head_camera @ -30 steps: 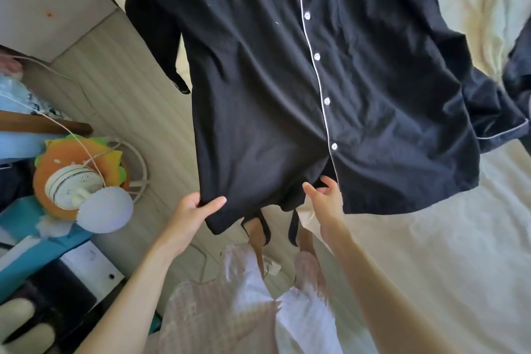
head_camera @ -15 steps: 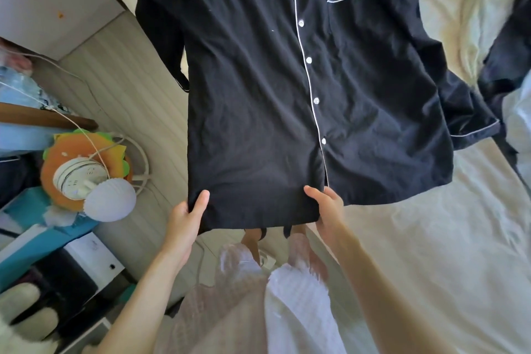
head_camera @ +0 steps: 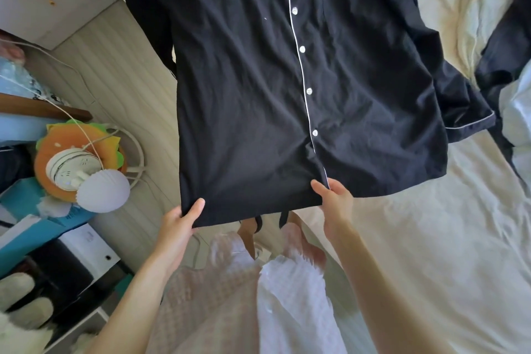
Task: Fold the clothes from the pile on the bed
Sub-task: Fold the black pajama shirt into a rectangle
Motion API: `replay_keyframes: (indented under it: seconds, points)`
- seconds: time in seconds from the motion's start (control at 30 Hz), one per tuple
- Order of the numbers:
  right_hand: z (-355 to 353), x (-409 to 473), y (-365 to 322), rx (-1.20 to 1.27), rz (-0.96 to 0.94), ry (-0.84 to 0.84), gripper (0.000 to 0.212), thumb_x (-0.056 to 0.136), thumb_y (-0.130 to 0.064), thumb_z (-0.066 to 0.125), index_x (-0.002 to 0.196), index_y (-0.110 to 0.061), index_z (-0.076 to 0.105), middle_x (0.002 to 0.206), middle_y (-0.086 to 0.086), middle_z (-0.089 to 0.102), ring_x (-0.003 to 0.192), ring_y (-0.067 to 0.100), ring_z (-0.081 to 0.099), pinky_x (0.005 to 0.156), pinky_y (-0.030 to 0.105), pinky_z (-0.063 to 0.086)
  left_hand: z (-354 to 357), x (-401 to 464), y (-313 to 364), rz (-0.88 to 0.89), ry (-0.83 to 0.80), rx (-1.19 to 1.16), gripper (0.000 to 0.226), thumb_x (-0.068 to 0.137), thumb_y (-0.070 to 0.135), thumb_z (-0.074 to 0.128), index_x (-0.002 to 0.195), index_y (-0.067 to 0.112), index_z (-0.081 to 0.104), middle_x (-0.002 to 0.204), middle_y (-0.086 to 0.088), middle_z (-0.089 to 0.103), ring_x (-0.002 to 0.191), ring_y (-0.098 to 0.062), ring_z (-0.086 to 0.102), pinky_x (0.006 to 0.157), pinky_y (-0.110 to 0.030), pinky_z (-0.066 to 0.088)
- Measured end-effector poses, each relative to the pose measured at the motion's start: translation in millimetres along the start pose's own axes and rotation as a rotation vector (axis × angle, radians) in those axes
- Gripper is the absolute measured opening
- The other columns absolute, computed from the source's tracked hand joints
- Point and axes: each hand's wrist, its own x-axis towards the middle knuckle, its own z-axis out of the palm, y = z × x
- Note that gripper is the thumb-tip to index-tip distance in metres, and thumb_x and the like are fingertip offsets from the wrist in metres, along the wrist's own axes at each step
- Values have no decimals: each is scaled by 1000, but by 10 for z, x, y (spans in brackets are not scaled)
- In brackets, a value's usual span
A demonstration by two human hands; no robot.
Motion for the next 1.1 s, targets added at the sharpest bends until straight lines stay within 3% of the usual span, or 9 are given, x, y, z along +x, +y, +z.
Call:
replay_keyframes:
  seconds: [0.13, 0.2, 0.27, 0.33, 0.6, 0.73, 0.9, 1.03, 1.1]
  points:
    - [23, 72, 77, 463, 365, -44, 14, 91, -9, 58, 105, -7, 59, 105, 9, 64, 92, 21, 62, 79, 31, 52, 81, 40, -89, -50, 15, -42, 10, 92, 22, 59, 97, 16, 64, 102, 0, 71, 96, -15, 67, 87, -33, 49]
    - [92, 133, 62, 694, 453, -116, 19, 95, -13, 53, 112, -6, 58, 115, 11, 62, 104, 26, 60, 88, 35, 51, 92, 71, -124, -55, 17, -60, 11, 91, 23, 60, 98, 16, 65, 102, 1, 71, 96, -14, 67, 87, -33, 49]
    - [167, 192, 34, 822, 466, -138, 20, 97, -17, 50, 109, -6, 59, 120, 16, 58, 115, 33, 54, 98, 42, 44, 103, 83, -154, -47, 18, -58, 11, 91, 24, 60, 98, 17, 65, 99, 3, 73, 94, -12, 68, 84, -30, 49]
    - [229, 221, 15, 883, 491, -126, 15, 96, -18, 51, 100, -7, 60, 118, 15, 57, 110, 32, 56, 94, 43, 46, 118, 75, -167, -36, 20, -61, 9, 92, 24, 59, 96, 18, 65, 93, 7, 74, 87, -7, 69, 76, -25, 49]
    - [316, 238, 71, 808, 586, -105, 16, 88, -26, 59, 101, -18, 62, 123, 2, 58, 119, 23, 54, 95, 31, 45, 104, 38, -139, 3, 54, -73, 8, 93, 21, 58, 96, 17, 64, 98, 3, 71, 91, -10, 67, 73, -25, 50]
    - [300, 223, 127, 856, 542, -76, 39, 91, -19, 57, 128, -7, 54, 129, 10, 57, 122, 30, 52, 107, 38, 39, 89, 25, -142, 19, 42, -81, 11, 93, 20, 57, 99, 15, 64, 90, 8, 74, 86, -6, 69, 70, -22, 50]
    - [188, 39, 141, 737, 364, -63, 16, 95, -12, 55, 109, -7, 59, 118, 6, 61, 112, 22, 57, 103, 36, 43, 108, -54, -118, 8, 74, -142, 12, 92, 25, 58, 99, 17, 62, 99, 3, 70, 89, -12, 69, 73, -26, 52]
    - [135, 3, 106, 587, 237, 13, 24, 92, -8, 58, 116, -6, 62, 114, 5, 64, 107, 18, 60, 99, 31, 46, 127, -123, -112, 50, 78, -148, 13, 92, 30, 58, 101, 21, 60, 109, 0, 67, 98, -16, 65, 80, -30, 53]
    - [104, 12, 111, 557, 245, 77, 12, 89, -8, 63, 100, -9, 65, 106, 3, 66, 100, 16, 61, 95, 30, 47, 143, -148, -158, 53, 86, -106, 12, 92, 29, 58, 100, 20, 61, 107, -1, 67, 97, -17, 65, 75, -28, 56]
